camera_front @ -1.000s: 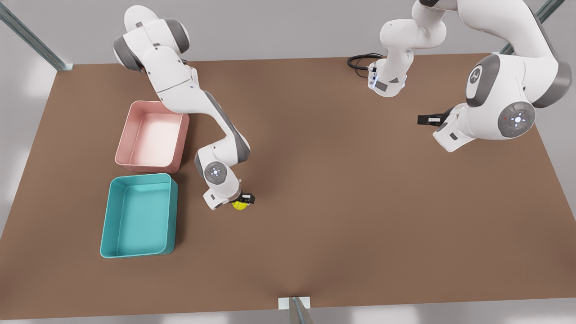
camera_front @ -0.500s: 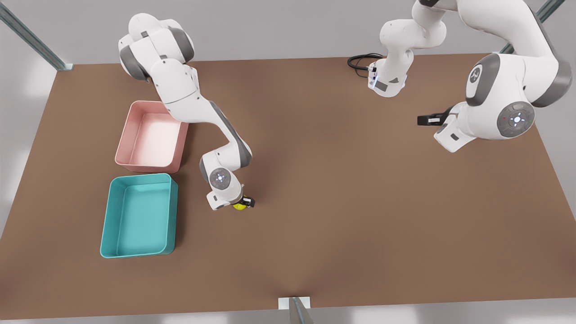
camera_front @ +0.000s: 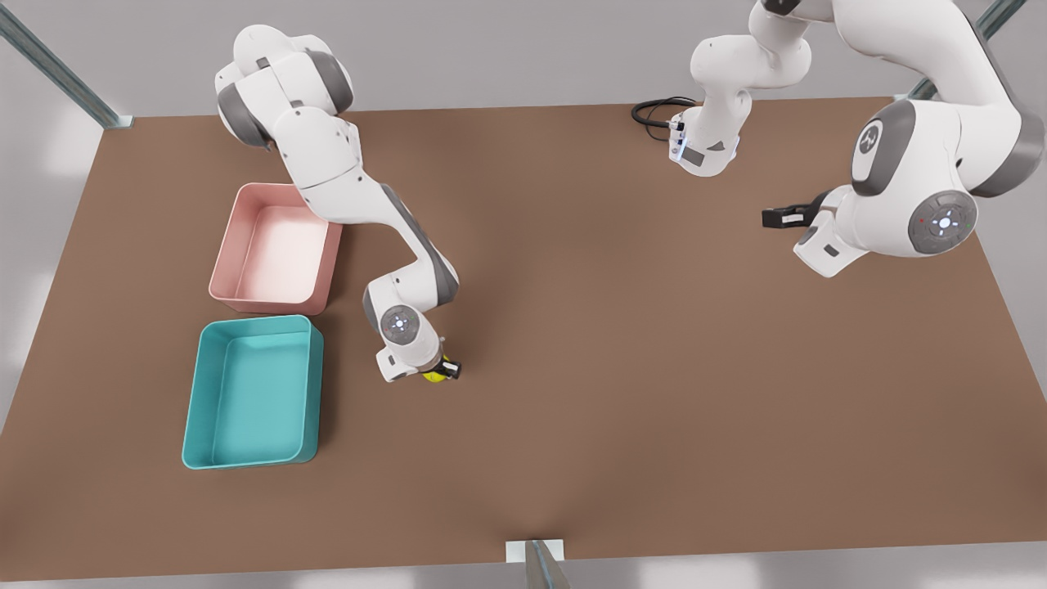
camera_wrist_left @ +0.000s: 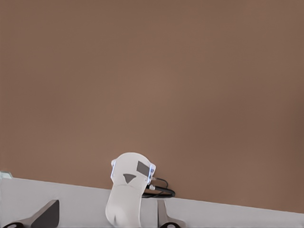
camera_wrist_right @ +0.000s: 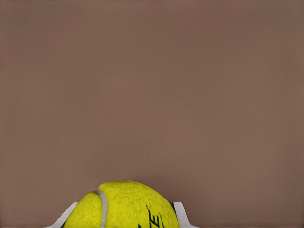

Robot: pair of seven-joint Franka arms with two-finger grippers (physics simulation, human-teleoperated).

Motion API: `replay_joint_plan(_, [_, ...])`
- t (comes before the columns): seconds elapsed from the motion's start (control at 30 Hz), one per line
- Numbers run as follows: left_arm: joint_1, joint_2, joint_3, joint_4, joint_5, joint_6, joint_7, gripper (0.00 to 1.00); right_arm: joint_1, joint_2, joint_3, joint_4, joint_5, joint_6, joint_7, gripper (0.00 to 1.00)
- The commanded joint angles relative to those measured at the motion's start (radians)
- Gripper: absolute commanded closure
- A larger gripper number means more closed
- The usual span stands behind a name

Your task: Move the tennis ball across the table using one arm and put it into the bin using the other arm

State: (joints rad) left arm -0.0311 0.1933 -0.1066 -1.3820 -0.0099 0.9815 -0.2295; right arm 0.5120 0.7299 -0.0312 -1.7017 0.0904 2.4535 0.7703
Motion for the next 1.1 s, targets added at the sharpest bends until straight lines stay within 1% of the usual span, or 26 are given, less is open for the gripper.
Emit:
replay_joint_plan(0.0, [-0.003,0.002,-0.002,-0.003,-0.019,-0.030,-0.024,0.00,-0.001,-0.010,0.001,0.001,-0.006,-0.005,0.038,0.33])
replay_joint_plan(0.07, [-0.003,0.002,-0.005,-0.003,-0.022,-0.027,-0.024,0.00,-0.012,-0.041,-0.001,0.016,-0.006,-0.036,-0.017,0.33])
replay_joint_plan(0.13, [0.000,0.015,-0.005,-0.003,-0.041,-0.029,-0.024,0.00,-0.033,-0.099,-0.004,0.016,-0.023,-0.094,-0.167,0.33])
replay_joint_plan(0.2, [0.000,0.015,-0.005,0.000,-0.039,-0.030,-0.024,0.00,-0.087,-0.170,-0.007,0.020,-0.098,-0.169,-0.354,0.33])
replay_joint_plan(0.27, [-0.003,0.011,-0.019,0.018,-0.038,-0.035,-0.027,0.00,-0.184,-0.230,-0.018,0.050,-0.143,-0.257,-0.660,0.33])
replay_joint_plan(0.3, [0.000,0.011,-0.021,0.018,-0.036,-0.034,-0.024,0.00,-0.214,-0.234,-0.042,0.079,-0.141,-0.297,-0.784,0.33])
replay_joint_plan(0.37, [0.000,0.011,-0.019,0.032,-0.032,-0.023,-0.024,0.00,-0.260,-0.222,-0.114,0.099,-0.129,-0.301,-1.026,0.33])
replay_joint_plan(0.4, [-0.001,0.011,-0.022,0.101,-0.032,-0.021,-0.024,0.00,-0.267,-0.205,-0.142,0.105,-0.124,-0.301,-1.069,0.33])
replay_joint_plan(0.43, [-0.003,0.014,-0.022,0.152,-0.030,0.002,-0.024,0.00,-0.273,-0.195,-0.151,0.105,-0.123,-0.301,-1.080,0.33])
replay_joint_plan(0.47, [0.003,0.014,-0.018,0.155,-0.024,0.080,-0.022,0.00,-0.280,-0.176,-0.162,0.105,-0.123,-0.301,-1.080,0.33])
replay_joint_plan(0.57, [0.006,0.015,-0.019,0.149,0.004,0.082,-0.024,0.00,-0.323,-0.133,-0.164,0.099,-0.120,-0.301,-1.086,0.31])
replay_joint_plan(0.6, [0.005,0.015,-0.019,0.149,0.004,0.082,-0.024,0.00,-0.325,-0.135,-0.164,0.091,-0.116,-0.301,-1.085,0.02])
replay_joint_plan(0.63, [0.005,0.015,-0.019,0.149,0.002,0.077,-0.024,0.00,-0.332,-0.132,-0.164,0.088,-0.086,-0.303,-1.088,0.00])
replay_joint_plan(0.67, [0.005,0.009,-0.022,0.152,0.004,0.034,-0.024,0.00,-0.332,-0.129,-0.165,0.088,-0.084,-0.303,-1.088,0.00])
replay_joint_plan(0.73, [0.003,0.012,-0.021,0.150,0.004,0.040,-0.022,0.00,-0.337,-0.130,-0.165,0.088,-0.080,-0.303,-1.082,0.00])
replay_joint_plan(0.77, [0.003,0.017,-0.021,0.149,0.004,0.043,-0.022,0.00,-0.343,-0.205,-0.154,0.094,-0.005,-0.518,-1.059,0.00])
replay_joint_plan(0.8, [0.000,0.028,-0.021,0.147,0.001,0.049,-0.022,0.00,-0.349,-0.303,-0.136,0.125,0.003,-0.747,-0.927,0.00])
replay_joint_plan(0.83, [-0.001,0.029,-0.021,0.146,-0.001,0.051,-0.024,0.00,-0.368,-0.385,-0.119,0.125,-0.029,-0.826,-0.885,0.00])
replay_joint_plan(0.87, [-0.001,0.049,-0.021,0.146,-0.001,0.066,-0.024,0.00,-0.382,-0.478,-0.098,0.117,-0.081,-0.875,-0.876,0.00])
replay_joint_plan(0.9, [0.003,0.049,-0.021,0.144,0.001,0.077,-0.022,0.00,-0.414,-0.558,-0.056,0.123,-0.089,-0.898,-0.870,0.00])
replay_joint_plan(0.93, [0.003,0.049,-0.021,0.144,0.005,0.080,-0.022,0.00,-0.431,-0.595,-0.027,0.137,-0.112,-0.927,-0.867,0.00])
replay_joint_plan(1.0, [0.007,0.049,-0.019,0.144,0.013,0.078,-0.022,0.00,-0.441,-0.604,0.004,0.149,-0.146,-0.939,-0.865,0.00])
replay_joint_plan(1.07, [0.007,0.054,-0.019,0.141,0.011,0.085,-0.022,0.00,-0.452,-0.627,0.013,0.151,-0.146,-0.952,-0.864,0.00])
